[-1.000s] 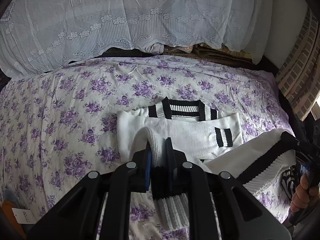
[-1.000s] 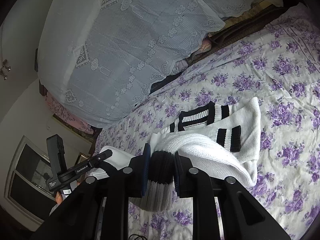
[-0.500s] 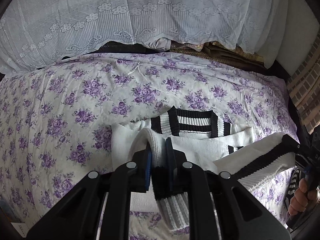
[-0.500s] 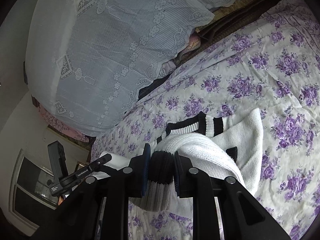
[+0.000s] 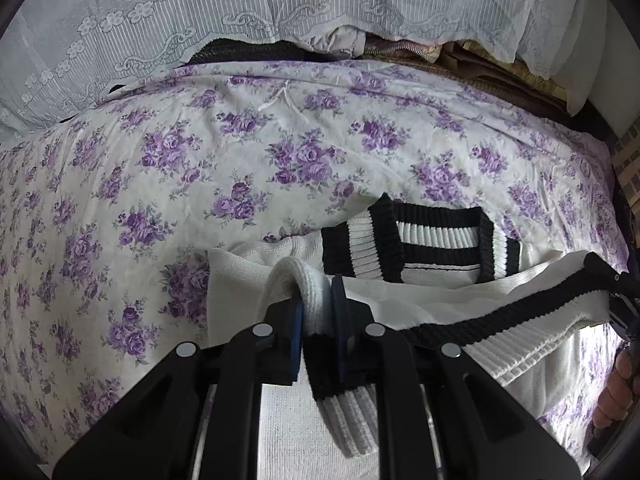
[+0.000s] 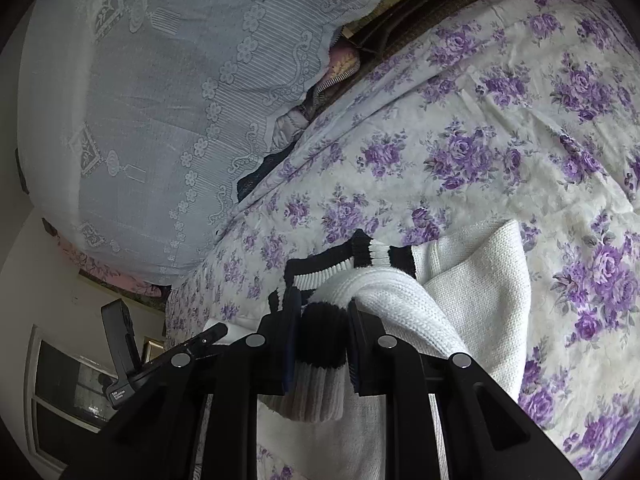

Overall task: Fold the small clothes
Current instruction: 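Lift the hem with both tools and fold it up toward the collar, then lay the hem down near the collar and open both tools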

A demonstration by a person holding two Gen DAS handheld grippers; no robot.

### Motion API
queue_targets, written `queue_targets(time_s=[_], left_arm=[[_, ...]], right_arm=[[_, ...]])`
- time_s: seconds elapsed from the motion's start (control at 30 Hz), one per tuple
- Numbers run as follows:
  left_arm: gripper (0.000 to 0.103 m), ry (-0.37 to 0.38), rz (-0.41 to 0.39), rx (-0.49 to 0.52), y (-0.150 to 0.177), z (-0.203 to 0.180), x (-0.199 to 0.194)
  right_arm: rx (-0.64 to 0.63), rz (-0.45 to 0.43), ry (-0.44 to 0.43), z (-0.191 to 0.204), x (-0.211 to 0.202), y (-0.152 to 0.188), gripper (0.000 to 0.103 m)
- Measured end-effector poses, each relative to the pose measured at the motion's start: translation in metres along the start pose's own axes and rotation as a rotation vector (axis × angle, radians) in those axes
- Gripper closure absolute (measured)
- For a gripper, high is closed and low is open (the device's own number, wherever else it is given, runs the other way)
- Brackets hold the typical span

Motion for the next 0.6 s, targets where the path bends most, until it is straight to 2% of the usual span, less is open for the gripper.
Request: queue_targets(time_s=[0.2, 0.33, 0.37, 0.4, 0.5, 0.6], left_arm=[[0.08, -0.04, 0.077, -0.033, 0.009, 0.014, 0.038], [0.074, -0.048, 0.081, -0.04, 0.009, 0.012, 0.041], [0.067, -0.044, 0.077, -0.038, 0.008, 0.011, 0.039], [0.062, -0.034, 0.071, -0.038, 0.008, 0.009, 0.036], [0.06, -0.03, 0.05, -0.032, 0.005, 0.004, 0.027], [0.06, -0.026, 0.036, -0.03, 0.003, 0.001, 0.018]], right_arm=[[0.053, 0.026, 0.056, -0.019, 0.031, -0.005, 0.082], [0.07, 0.044, 0.096, -0.027, 0.043, -0.004, 0.08], [0.068, 0.041, 0.094, -0.027, 0.042, -0.004, 0.079], [0.064, 0.037, 0.093, -0.027, 0.04, -0.003, 0.075], [0.047, 0.019, 0.099, -0.024, 0.032, -0.003, 0.06], [0.036, 0.002, 0.091, -0.021, 0.021, -0.006, 0.06]])
Point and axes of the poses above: each gripper's, at about its wrist camera, not at the fingertips, and x roughly the way its jaws point, z to its left, y to its underside, the point moved 4 cm from there along x, roughly the way its jaws point, and after that the axes turned 12 degrees about y, right-handed, at the moved point
